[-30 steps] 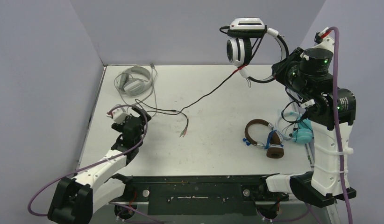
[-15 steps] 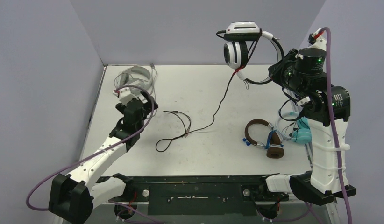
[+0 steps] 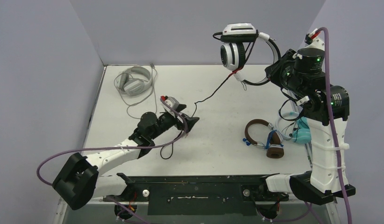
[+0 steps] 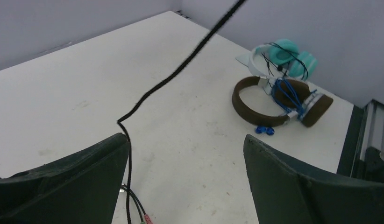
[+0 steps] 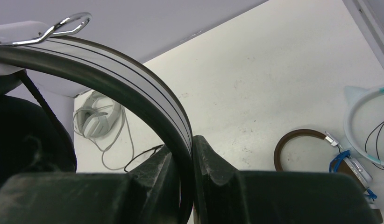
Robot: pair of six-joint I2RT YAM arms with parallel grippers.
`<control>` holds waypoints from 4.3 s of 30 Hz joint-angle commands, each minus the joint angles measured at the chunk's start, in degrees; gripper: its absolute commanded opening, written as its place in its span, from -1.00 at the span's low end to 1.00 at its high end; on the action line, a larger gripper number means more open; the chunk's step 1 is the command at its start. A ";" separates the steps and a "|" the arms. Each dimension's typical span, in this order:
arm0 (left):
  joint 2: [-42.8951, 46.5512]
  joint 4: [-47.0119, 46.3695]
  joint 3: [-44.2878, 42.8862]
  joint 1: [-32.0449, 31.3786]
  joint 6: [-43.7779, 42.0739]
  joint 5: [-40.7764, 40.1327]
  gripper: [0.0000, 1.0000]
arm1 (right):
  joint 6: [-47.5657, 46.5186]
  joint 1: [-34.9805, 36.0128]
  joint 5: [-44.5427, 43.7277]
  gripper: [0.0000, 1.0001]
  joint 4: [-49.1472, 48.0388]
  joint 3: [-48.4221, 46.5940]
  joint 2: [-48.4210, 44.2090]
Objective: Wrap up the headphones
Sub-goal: Wrap the headphones cable around the headphones.
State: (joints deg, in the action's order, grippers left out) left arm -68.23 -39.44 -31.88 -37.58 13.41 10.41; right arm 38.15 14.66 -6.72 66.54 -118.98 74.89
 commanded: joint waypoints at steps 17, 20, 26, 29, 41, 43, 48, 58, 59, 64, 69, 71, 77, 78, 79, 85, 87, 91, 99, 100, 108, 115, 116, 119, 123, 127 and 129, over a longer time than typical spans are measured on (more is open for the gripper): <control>-32.42 -19.50 -14.49 -3.09 -16.25 2.92 -0.04 | 1.86 -0.33 6.28 -1.00 -5.15 -2.51 -0.27; -34.61 -19.40 -15.73 -2.55 -15.94 2.27 -0.63 | 1.56 -0.27 7.95 -1.00 -4.57 -2.28 -0.25; -37.39 -26.46 -14.35 4.25 -4.03 8.70 -1.00 | -4.09 -0.28 18.88 -1.00 -5.48 3.25 -2.54; -38.35 -29.45 -13.87 7.10 0.17 11.60 -1.00 | -8.37 -0.28 29.16 -1.00 -7.65 9.29 -4.93; -42.73 -26.11 -18.33 9.66 4.42 18.05 -1.00 | -16.53 4.31 53.93 -1.00 -14.90 35.74 -15.29; -42.78 -25.71 -19.22 10.52 5.19 18.48 -1.00 | -17.28 7.73 52.93 -1.00 -15.46 39.29 -16.34; -41.68 -25.42 -22.34 13.69 9.46 21.51 -1.00 | -19.85 18.09 43.79 -1.00 -14.09 48.90 -17.56; -32.03 -10.92 -26.87 14.65 4.72 19.38 -1.00 | -15.19 29.73 9.25 -1.00 -8.84 56.43 -10.35; -31.24 -9.56 -26.86 14.52 4.19 18.97 -1.00 | -14.43 29.73 5.32 -1.00 -8.20 56.02 -9.77; -26.98 -4.79 -24.87 13.09 1.77 16.12 -1.00 | -12.86 29.65 -5.47 -1.00 -6.81 54.75 -6.42; -23.01 1.61 -24.84 10.71 -1.62 13.36 -1.00 | -11.01 29.64 -16.36 -1.00 -5.41 53.41 -2.68; -21.65 6.05 -25.60 9.39 -3.64 11.37 -0.99 | -9.97 29.36 -21.65 -1.00 -5.29 52.99 -1.86; -19.45 16.76 -29.12 5.19 -4.52 11.12 -0.97 | -5.93 25.25 -33.73 -1.00 -6.14 51.50 0.35; -19.23 18.08 -29.59 4.54 -4.42 11.20 -0.96 | -5.75 24.51 -34.69 -1.00 -7.33 51.37 0.29; -19.07 19.25 -30.12 3.93 -4.02 11.50 -0.97 | -5.81 23.79 -35.36 -1.00 -8.43 51.38 0.10; -18.79 22.81 -32.86 2.17 0.69 15.24 -0.97 | -7.03 22.57 -37.59 -1.00 -13.93 51.22 0.09; -18.88 23.33 -33.80 2.16 3.50 17.38 -0.96 | -6.37 22.45 -39.22 -1.00 -14.52 51.30 0.89; -18.90 20.28 -33.63 1.86 10.09 23.73 -0.95 | -2.68 19.46 -40.86 -1.00 -16.31 51.44 2.28; -18.54 7.63 -24.21 -2.12 16.99 29.21 -0.94 | 0.30 8.45 -26.59 -1.00 -28.70 51.57 -0.80; -18.79 6.23 -23.07 -3.13 17.35 29.15 -0.94 | 0.55 8.02 -25.45 -1.00 -29.78 51.32 -1.24; -22.94 -3.45 -17.62 -8.34 20.49 28.61 -0.79 | 2.78 6.34 -18.12 -1.00 -30.60 45.98 -1.87; -25.78 -6.98 -16.03 -9.22 18.63 25.17 -0.64 | 4.14 6.23 -11.64 -1.00 -29.53 43.11 -4.42; -26.24 -7.80 -15.89 -9.32 18.55 24.70 -0.64 | 4.08 6.23 -11.16 -1.00 -29.06 42.57 -4.67; -27.55 -9.02 -15.63 -9.35 17.21 22.99 -0.62 | 3.61 6.23 -10.03 -1.00 -27.12 40.82 -5.36; -28.93 -11.02 -14.69 -9.49 15.59 21.27 -0.47 | 2.44 6.25 -9.56 -1.00 -22.27 36.18 -4.26; -31.19 -18.44 -12.47 -10.24 15.89 19.38 -0.29 | 1.85 6.18 -8.68 -1.00 -19.74 32.53 -4.00; -32.38 -21.83 -12.04 -10.65 16.22 18.49 -0.18 | 1.84 6.24 -8.06 -1.00 -19.21 31.50 -4.29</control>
State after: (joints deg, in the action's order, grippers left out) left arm -98.45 -50.17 -44.82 -47.18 30.39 31.48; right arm 38.81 20.82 -16.60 49.63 -82.63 72.62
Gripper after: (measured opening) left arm 0.361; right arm 0.119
